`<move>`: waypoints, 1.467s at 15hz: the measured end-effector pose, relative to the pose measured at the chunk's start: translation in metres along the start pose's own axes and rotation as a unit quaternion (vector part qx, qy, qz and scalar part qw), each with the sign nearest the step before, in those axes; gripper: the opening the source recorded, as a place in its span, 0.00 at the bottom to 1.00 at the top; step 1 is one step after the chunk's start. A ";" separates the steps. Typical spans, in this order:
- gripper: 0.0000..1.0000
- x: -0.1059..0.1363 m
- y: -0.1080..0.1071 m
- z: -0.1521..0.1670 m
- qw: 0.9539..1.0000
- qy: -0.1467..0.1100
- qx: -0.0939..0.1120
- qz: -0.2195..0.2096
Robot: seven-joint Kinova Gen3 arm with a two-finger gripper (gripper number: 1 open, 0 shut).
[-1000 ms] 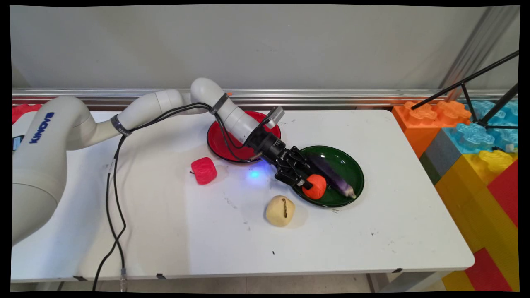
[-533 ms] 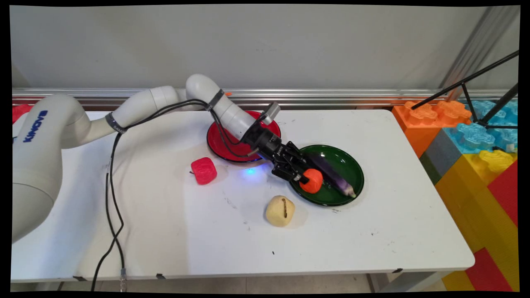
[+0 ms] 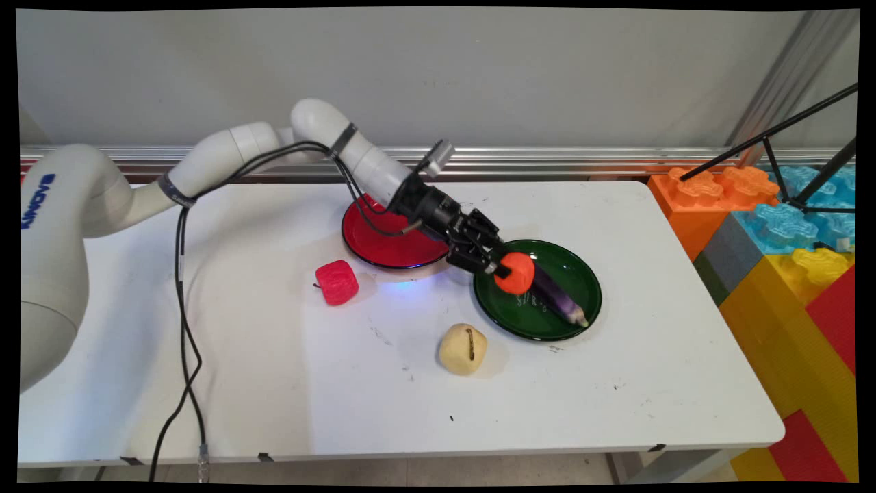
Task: Place the picked object on the table
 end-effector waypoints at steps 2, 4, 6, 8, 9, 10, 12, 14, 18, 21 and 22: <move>0.00 0.009 0.006 -0.013 1.000 0.005 0.002 -0.004; 0.00 0.015 0.016 -0.029 1.000 0.008 0.001 -0.009; 0.00 0.018 0.026 -0.043 1.000 0.008 -0.002 -0.013; 0.00 0.018 0.041 -0.062 1.000 0.006 -0.008 -0.018; 0.00 0.016 0.050 -0.073 1.000 0.004 -0.013 -0.020; 0.00 0.014 0.059 -0.084 1.000 0.001 -0.017 -0.022; 0.00 0.007 0.076 -0.106 0.999 -0.006 -0.027 -0.026; 0.00 0.001 0.088 -0.121 0.999 -0.012 -0.033 -0.029; 0.00 -0.015 0.106 -0.148 0.998 -0.029 -0.041 -0.033; 0.00 -0.025 0.109 -0.158 0.998 -0.038 -0.039 -0.033; 0.00 -0.027 0.109 -0.160 0.998 -0.040 -0.038 -0.033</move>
